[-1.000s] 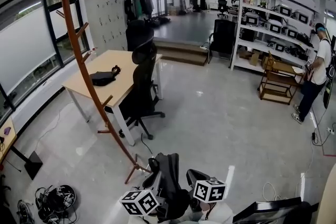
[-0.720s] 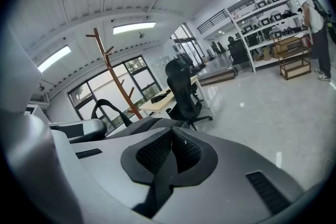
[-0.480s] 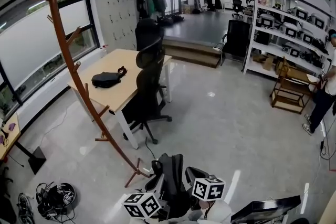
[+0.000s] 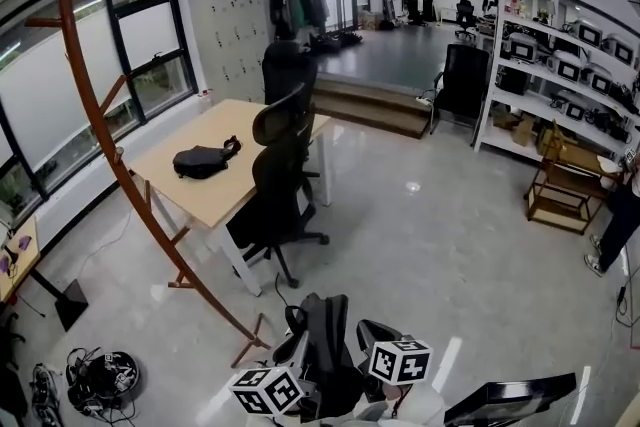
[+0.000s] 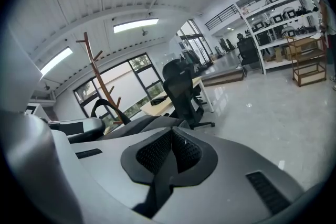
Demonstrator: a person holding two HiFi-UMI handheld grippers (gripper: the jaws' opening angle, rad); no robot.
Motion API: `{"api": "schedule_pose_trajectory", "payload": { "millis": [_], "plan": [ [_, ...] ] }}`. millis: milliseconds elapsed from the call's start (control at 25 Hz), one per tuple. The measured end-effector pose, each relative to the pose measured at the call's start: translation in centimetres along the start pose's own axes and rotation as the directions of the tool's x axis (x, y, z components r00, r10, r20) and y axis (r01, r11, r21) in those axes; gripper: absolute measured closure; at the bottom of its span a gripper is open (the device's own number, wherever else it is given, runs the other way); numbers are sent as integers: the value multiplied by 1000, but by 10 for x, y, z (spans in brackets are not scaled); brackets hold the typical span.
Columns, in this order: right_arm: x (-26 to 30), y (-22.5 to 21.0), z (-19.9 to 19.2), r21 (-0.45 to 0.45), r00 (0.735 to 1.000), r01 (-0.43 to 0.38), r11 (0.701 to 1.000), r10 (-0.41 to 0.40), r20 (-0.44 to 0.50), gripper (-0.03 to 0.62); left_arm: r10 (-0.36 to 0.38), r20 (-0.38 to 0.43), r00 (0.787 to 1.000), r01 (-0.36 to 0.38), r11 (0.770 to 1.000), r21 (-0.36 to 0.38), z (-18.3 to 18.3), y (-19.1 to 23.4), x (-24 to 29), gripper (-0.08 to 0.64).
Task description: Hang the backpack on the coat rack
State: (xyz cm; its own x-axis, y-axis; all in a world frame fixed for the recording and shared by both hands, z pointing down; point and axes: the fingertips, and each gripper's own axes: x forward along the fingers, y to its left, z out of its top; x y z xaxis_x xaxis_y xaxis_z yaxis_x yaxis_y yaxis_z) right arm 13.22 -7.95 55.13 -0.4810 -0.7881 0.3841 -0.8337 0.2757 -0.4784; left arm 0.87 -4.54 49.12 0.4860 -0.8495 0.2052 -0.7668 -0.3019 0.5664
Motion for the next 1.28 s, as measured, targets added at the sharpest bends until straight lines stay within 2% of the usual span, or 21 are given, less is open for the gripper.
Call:
{"api": "schedule_pose_trajectory", "payload": {
  "millis": [280,480,800,1280],
  "plan": [
    [17,-36,29,-36,999,-13,999,12,-30,580,53,45,998,-52,998,-16,11,-2,35,545],
    [31,-45,39,-31,999,-29,999,28,-46,580,84,56,995,-83,996,-16,22,0,49,545],
    [62,-57,48,-4,998,-38,999,37,-45,580,77,67,995,-77,997,2,39,13,79,545],
    [106,-55,72,-35,996,-74,997,72,-54,580,104,89,991,-104,995,-4,55,37,111,545]
  ]
}}
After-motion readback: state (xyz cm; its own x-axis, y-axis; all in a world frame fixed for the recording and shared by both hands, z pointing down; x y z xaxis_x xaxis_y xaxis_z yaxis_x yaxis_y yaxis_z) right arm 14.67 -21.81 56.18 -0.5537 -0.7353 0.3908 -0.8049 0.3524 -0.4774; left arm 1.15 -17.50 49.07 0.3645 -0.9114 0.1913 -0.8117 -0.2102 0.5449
